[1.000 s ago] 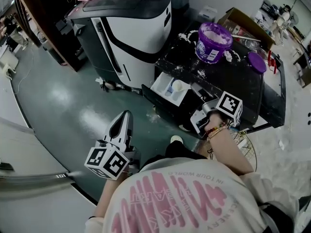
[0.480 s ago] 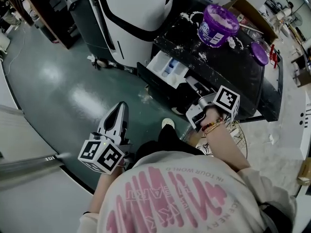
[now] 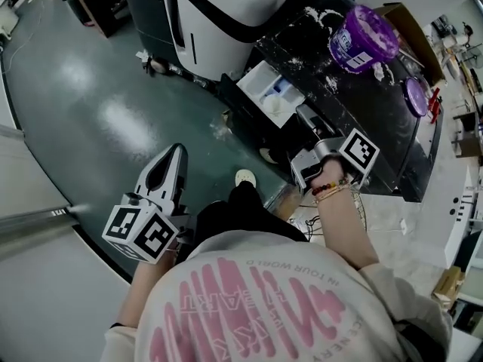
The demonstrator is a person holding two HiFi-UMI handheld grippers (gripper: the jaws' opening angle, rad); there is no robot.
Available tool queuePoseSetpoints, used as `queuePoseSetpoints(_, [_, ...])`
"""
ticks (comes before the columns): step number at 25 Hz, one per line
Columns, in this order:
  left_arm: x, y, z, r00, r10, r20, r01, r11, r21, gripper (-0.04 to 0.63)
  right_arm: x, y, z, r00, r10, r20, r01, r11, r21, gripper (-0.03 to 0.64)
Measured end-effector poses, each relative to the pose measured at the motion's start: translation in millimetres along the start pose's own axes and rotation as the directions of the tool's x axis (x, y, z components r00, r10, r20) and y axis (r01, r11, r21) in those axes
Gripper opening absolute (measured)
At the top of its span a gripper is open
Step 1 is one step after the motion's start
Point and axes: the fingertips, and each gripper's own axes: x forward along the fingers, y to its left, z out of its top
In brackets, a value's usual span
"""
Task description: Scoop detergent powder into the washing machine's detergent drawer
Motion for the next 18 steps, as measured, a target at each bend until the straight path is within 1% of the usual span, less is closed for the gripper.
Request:
queuePoseSetpoints(3, [-3,9,1,0.999,0.039,0.002,-0.039,0.999,-0.008,0.0,11,-3,4,1.0,-0.006,-0.005,0.006,1.0,0.013,0.002])
queuePoseSetpoints(7, [-6,20,3,0.996,0.091,-0.006,-0.091,0.996,-0.011,0.0,29,2,11,1.0,-0.001,-0.016,0.001,1.0,-0.014,0.002])
queuePoseSetpoints(9, [-6,24,5,0.994,0.109,-0.017,-0.109,0.994,-0.007,0.0,39,7,14,1.0,0.0,-0.018,-0.001,0.999,-0.047,0.002])
queuePoseSetpoints(12, [-2,27,11,0.991,0.131,-0.019,-0.131,0.991,-0.006,0.0,55,12,19,0.999,-0.014,-0.031,0.01,0.991,-0.134,0.002])
queuePoseSetpoints(14, [1,30,18,0.989,0.145,-0.004,-0.145,0.989,-0.014,0.0,64,13,20,0.999,-0.026,-0.043,0.018,0.984,-0.179,0.002])
queuePoseSetpoints(18, [5,30,32,0.986,0.161,0.031,-0.161,0.987,-0.012,0.0,74,10,19,0.996,-0.06,-0.066,0.043,0.972,-0.231,0.002])
